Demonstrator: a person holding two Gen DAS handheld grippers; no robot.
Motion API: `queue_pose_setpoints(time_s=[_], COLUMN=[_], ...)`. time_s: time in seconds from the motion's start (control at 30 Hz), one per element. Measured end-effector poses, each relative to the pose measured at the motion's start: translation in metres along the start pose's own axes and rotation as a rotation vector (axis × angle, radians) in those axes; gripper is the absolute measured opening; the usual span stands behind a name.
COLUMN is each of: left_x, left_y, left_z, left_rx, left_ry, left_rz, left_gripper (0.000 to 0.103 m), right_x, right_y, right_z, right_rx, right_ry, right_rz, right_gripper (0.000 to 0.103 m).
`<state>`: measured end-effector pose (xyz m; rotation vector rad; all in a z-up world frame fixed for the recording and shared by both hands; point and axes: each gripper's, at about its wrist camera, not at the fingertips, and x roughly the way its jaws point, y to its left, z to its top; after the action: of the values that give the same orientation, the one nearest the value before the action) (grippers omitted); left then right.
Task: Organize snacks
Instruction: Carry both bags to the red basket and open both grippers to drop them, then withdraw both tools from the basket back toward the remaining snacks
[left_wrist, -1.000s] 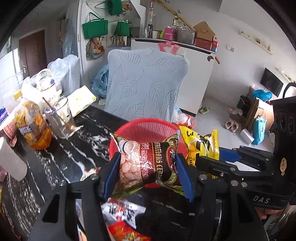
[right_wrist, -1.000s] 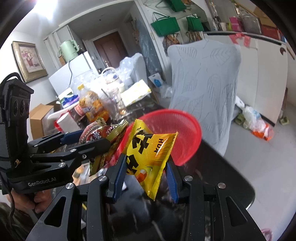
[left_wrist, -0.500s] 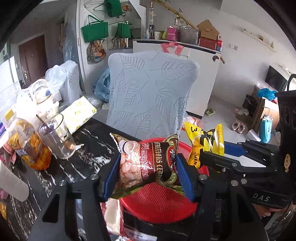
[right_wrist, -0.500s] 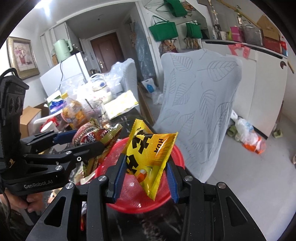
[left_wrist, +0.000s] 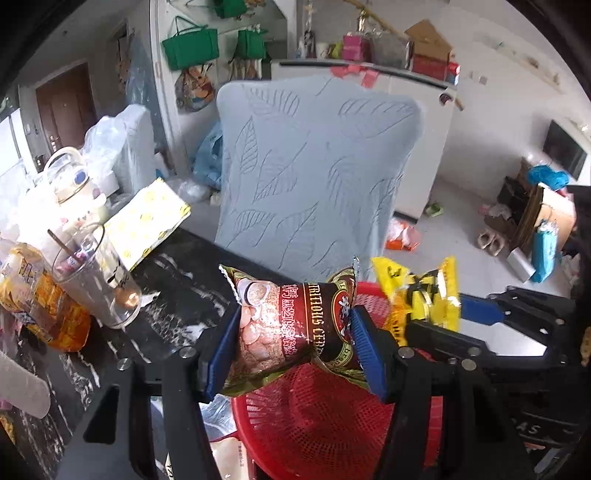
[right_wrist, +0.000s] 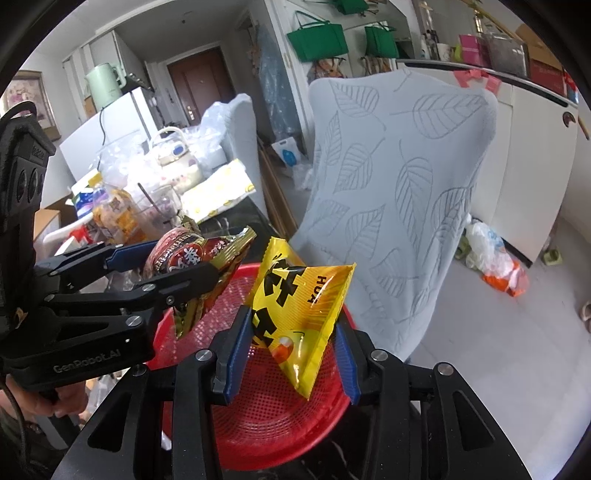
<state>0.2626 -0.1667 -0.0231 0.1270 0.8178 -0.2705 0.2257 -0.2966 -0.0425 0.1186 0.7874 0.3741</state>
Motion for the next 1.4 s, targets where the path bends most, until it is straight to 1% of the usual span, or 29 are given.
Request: queue_pose_setpoints(time_s=[0.1,0.13,0.17,0.2,0.23,0.33,0.57,0.97,1.2,1.4], left_x=[0.004,0.004,0.005,0.004,0.003,-0.003,-0.026,-0.094,-0.137,-0.168], left_y=[0.002,0.003,0.004,0.004,0.004,0.005,0.005,-0.002,-0.006,-0.008], left_z=[-0.002,-0.002,-0.002,-0.001,-0.001,0.000,0.003,-0.003,-0.020,-0.038], left_rx=[-0.015,-0.019,-0.020,-0.021,-0.021,-0.014,-0.019,-0.015,-0.010,-0.022], left_ry=[0.003,0.001,0.001,-0.001,-0.005,-0.017,-0.052,-0.151,-0.212,-0.236], left_rz=[0.012,0.018,0.030,0.042,0.048,0.066,0.075,0.075,0.074,0.063], left_gripper=[0.062,0.064,0.072,0.077,0.082,0.089,0.089,0.089,0.089,0.089], right_x=[0.005,0.006,0.007,0.008,0.009,0.006,-0.012,-0.063,-0.098,-0.124], right_y=[-0.001,-0.002,-0.003,-0.003,-0.004,-0.004,0.001,0.026,0.046,0.062], right_z=[0.000,-0.001,-0.001,-0.001,0.000,0.000,0.004,0.007,0.000,-0.012], right_rx=[-0.005,-0.006,-0.005,-0.002,-0.001,0.002,-0.001,-0.027,-0.047,-0.060], right_ry=[0.020,0.027,0.032,0.041,0.049,0.038,0.010,-0.085,-0.143,-0.179], right_rz=[-0.004,-0.007,-0.010,-0.020,-0.035,-0.045,-0.050,-0.045,-0.054,-0.061], right_gripper=[0.043,0.045,0.048,0.054,0.056,0.056,0.056,0.056,0.056,0.057])
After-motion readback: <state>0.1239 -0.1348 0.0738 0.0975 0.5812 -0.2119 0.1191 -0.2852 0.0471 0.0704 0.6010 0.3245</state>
